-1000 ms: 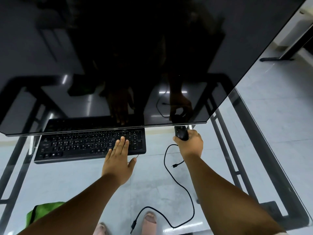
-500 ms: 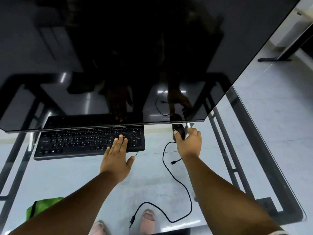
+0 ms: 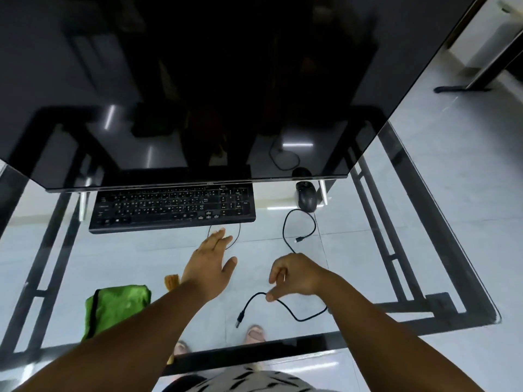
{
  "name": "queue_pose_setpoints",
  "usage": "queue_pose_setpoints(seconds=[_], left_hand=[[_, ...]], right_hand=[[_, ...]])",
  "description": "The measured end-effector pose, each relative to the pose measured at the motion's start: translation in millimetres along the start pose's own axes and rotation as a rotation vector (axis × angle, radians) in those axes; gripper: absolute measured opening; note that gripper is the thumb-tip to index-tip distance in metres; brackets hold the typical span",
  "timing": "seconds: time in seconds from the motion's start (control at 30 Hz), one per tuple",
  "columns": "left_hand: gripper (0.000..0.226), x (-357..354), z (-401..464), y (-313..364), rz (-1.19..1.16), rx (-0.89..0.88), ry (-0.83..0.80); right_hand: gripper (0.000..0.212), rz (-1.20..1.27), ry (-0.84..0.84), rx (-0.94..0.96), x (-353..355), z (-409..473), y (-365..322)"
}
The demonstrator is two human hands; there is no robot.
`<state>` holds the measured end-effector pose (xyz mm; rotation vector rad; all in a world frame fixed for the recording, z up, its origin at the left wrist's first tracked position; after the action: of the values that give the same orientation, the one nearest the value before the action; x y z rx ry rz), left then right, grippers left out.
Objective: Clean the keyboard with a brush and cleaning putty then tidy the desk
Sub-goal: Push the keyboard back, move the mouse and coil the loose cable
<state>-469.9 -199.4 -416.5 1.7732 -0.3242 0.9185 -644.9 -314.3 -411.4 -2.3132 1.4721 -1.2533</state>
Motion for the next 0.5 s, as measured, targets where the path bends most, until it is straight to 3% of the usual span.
queue_pose_setpoints(seconds=[0.17, 0.27, 0.4, 0.5], left_hand=[[0.047, 3, -16, -2, -0.056, 0.03, -0.05], [0.036, 1, -17, -6, -0.214, 0.139, -0.107], [0.016, 8, -15, 2, -0.657, 0.33, -0.216], [0.018, 21, -13, 19, -0.864, 0.379, -0.305]], right_hand=[[0.014, -0.241, 0.039, -0.042, -15, 2, -6], [0.012, -0.097, 0.168, -0.009, -6, 1, -16], [0.011, 0.083, 0.382, 0.04, 17, 1, -40], [0.009, 0.227, 0.443, 0.086, 34, 3, -62]])
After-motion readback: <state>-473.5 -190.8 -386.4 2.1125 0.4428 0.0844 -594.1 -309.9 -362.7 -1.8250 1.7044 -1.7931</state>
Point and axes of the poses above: each hand's wrist, its own z-axis towards the middle knuckle, its own x-axis out of the back of the hand, y = z × x, the point moved 6 cm from there along z, towards the middle knuckle, and after that the axes turned 14 degrees about -z, right-handed, at the moved point
